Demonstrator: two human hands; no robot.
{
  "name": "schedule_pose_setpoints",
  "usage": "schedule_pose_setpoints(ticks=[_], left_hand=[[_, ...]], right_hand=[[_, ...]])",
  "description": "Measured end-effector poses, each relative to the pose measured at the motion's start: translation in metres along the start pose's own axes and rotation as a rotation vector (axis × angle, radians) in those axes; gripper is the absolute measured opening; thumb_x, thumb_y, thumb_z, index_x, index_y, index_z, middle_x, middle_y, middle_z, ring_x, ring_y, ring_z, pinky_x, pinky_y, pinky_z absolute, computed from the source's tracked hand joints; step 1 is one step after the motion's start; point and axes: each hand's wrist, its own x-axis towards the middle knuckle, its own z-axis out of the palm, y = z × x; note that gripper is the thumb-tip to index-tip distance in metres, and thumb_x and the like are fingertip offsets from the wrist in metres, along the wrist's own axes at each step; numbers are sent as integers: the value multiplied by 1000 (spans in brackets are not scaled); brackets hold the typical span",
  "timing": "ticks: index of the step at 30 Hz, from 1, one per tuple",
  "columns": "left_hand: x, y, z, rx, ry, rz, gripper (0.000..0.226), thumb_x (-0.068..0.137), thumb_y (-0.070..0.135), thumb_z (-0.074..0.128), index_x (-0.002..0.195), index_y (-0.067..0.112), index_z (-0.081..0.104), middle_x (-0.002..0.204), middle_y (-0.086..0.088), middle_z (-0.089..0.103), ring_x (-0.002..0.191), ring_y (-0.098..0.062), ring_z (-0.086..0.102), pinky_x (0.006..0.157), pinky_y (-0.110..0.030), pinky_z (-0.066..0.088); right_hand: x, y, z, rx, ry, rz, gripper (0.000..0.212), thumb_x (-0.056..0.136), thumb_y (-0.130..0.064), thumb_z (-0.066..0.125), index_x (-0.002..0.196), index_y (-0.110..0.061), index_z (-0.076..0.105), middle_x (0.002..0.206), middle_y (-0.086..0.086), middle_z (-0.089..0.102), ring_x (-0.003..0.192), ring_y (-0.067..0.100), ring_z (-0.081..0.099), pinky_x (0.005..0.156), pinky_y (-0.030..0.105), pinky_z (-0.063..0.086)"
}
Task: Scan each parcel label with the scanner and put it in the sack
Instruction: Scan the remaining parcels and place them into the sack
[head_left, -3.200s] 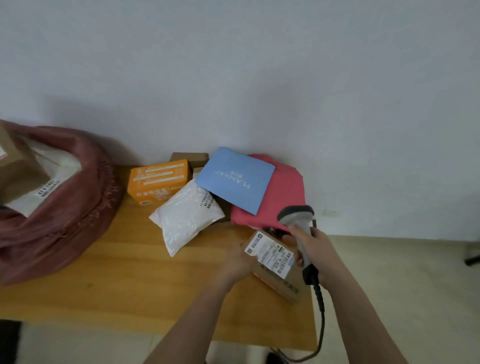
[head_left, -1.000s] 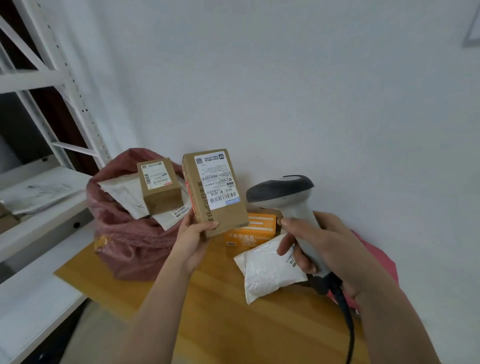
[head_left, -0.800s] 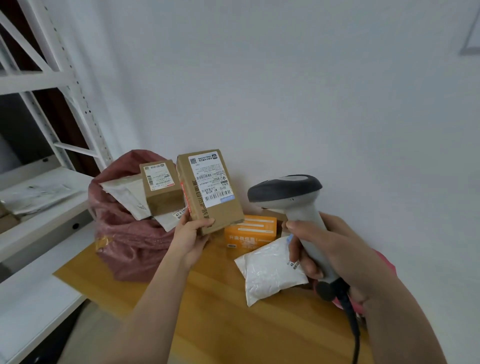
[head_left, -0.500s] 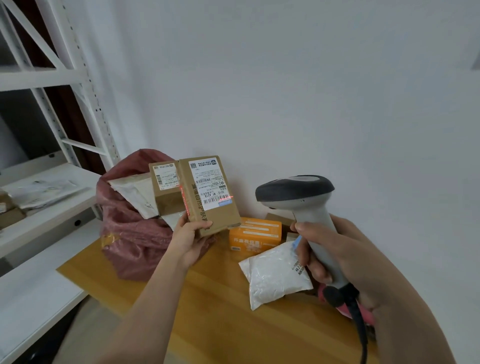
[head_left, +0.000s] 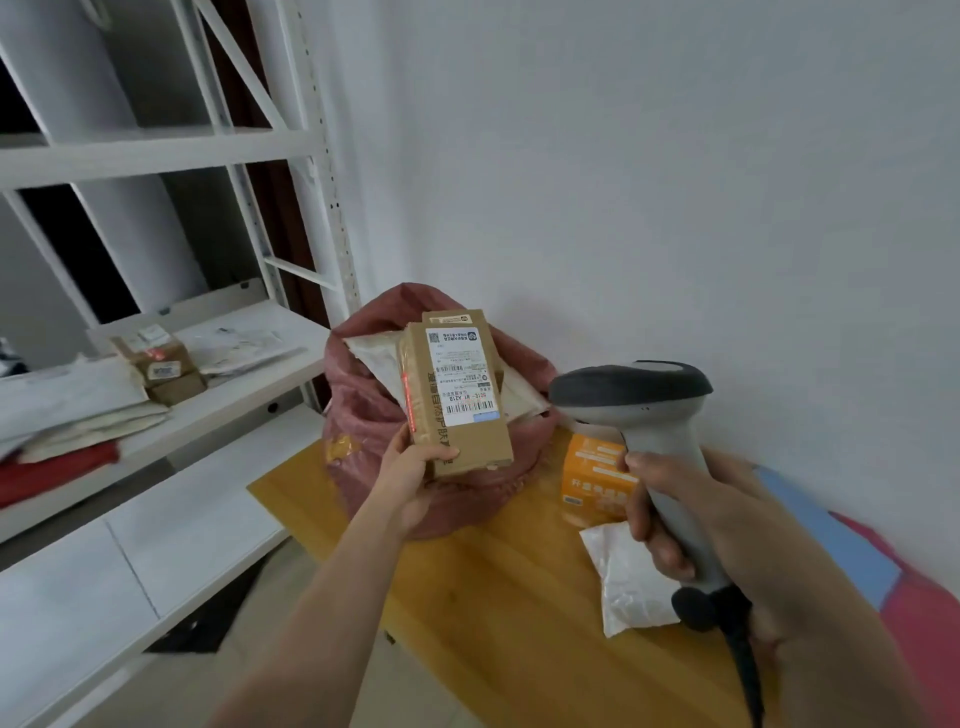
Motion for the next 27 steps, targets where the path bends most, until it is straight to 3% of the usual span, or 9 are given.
schedule_pose_setpoints(ticks=[2, 6, 9, 14, 19, 23, 24, 27], left_hand=[[4, -2, -8, -10, 16, -14, 70, 74, -16, 63, 129, 25, 52, 110, -8, 72, 102, -29, 66, 86, -48, 57], [8, -5, -7, -19, 20, -18, 68, 73, -18, 61, 127, 25, 54, 102, -6, 74, 96, -28, 67, 89, -60, 52], [7, -6, -2, -52, 38, -29, 70, 74, -18, 60, 129, 24, 54, 105, -8, 74, 97, -29, 67, 90, -57, 53], [11, 9, -1, -38, 77, -6, 70, 74, -17, 61, 133, 20, 52, 110, -12, 72, 97, -27, 67, 57, -32, 58], [21, 8, -7, -70, 84, -5, 73, 73, -18, 61, 135, 20, 51, 113, -11, 71, 104, -28, 66, 66, -34, 58], [35, 12, -15, -95, 96, -14, 78, 72, -20, 59, 138, 19, 48, 118, -13, 69, 110, -31, 63, 89, -43, 55], [38, 14, -17, -103, 94, -15, 80, 72, -20, 59, 140, 20, 46, 120, -13, 67, 112, -31, 62, 87, -41, 55], [47, 26, -23, -89, 97, -19, 82, 71, -21, 56, 139, 23, 46, 120, -13, 67, 100, -27, 63, 54, -28, 53]], right_hand=[[4, 2, 5, 12, -9, -6, 38, 81, -38, 63, 79, 0, 58, 54, 8, 56, 39, 13, 44, 38, 20, 38], [14, -2, 0, 43, -14, -45, 43, 66, -45, 66, 74, -3, 61, 61, 14, 58, 40, 14, 44, 38, 21, 38], [23, -11, -9, 36, -36, -48, 47, 61, -50, 67, 73, -5, 61, 64, 17, 57, 39, 15, 43, 38, 21, 39], [36, -13, -14, 69, -83, -37, 50, 60, -52, 67, 71, -4, 61, 68, 22, 54, 40, 15, 42, 39, 21, 37], [42, -10, -12, 123, -140, -45, 52, 62, -48, 68, 76, 0, 59, 65, 20, 54, 39, 14, 42, 38, 21, 37], [55, -9, -6, 161, -149, -38, 55, 61, -48, 69, 76, 3, 58, 67, 22, 52, 39, 15, 41, 37, 22, 35], [60, -9, -3, 162, -147, -45, 54, 62, -49, 68, 74, 3, 57, 68, 23, 51, 39, 15, 40, 37, 22, 35], [78, -8, 11, 199, -137, -70, 53, 65, -47, 68, 73, 5, 57, 67, 24, 49, 38, 15, 39, 38, 23, 35]])
